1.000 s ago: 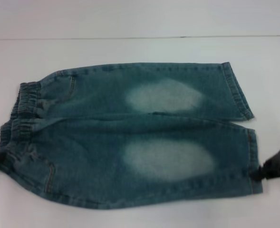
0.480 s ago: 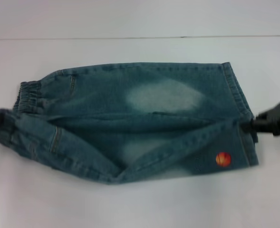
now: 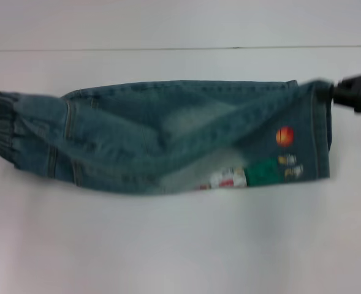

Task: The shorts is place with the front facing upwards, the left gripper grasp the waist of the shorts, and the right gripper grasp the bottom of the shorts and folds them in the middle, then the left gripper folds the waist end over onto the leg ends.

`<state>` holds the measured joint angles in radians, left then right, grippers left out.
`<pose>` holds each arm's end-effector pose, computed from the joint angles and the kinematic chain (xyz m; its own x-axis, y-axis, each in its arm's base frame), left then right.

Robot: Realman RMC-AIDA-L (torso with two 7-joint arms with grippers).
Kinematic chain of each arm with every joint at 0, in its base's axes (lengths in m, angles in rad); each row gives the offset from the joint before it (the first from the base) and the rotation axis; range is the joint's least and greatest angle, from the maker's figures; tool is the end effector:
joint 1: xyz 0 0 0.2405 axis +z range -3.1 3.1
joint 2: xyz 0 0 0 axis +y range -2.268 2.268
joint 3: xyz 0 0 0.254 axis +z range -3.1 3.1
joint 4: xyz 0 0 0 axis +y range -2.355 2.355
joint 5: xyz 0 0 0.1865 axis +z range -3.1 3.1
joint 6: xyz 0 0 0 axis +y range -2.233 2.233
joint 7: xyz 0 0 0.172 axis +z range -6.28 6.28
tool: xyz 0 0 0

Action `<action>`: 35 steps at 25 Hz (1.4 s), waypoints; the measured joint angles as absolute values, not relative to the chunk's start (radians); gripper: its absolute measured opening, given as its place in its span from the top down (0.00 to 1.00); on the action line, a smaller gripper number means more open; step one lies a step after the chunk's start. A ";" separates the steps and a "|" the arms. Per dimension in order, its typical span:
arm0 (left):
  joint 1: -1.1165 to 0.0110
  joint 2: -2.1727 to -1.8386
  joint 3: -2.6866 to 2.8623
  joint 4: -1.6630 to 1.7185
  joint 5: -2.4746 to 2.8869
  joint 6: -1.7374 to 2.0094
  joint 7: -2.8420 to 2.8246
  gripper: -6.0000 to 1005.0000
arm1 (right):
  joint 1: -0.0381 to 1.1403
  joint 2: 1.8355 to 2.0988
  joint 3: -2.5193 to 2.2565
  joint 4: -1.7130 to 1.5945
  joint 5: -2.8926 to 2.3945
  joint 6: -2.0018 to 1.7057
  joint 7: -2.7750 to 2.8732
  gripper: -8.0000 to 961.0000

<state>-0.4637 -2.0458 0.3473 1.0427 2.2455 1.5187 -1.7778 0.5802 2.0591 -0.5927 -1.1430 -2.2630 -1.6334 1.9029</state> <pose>-0.3057 0.3375 0.0923 0.6534 0.5224 0.5478 0.7554 -0.4975 -0.4265 0.2282 0.3571 0.0590 0.7864 -0.4943 -0.3704 -0.6069 -0.7300 -0.3144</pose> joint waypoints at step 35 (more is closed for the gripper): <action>-0.477 -2.163 0.602 0.923 2.124 0.916 -1.752 0.93 | 0.617 2.086 -0.729 -0.760 -2.119 -0.957 1.607 0.95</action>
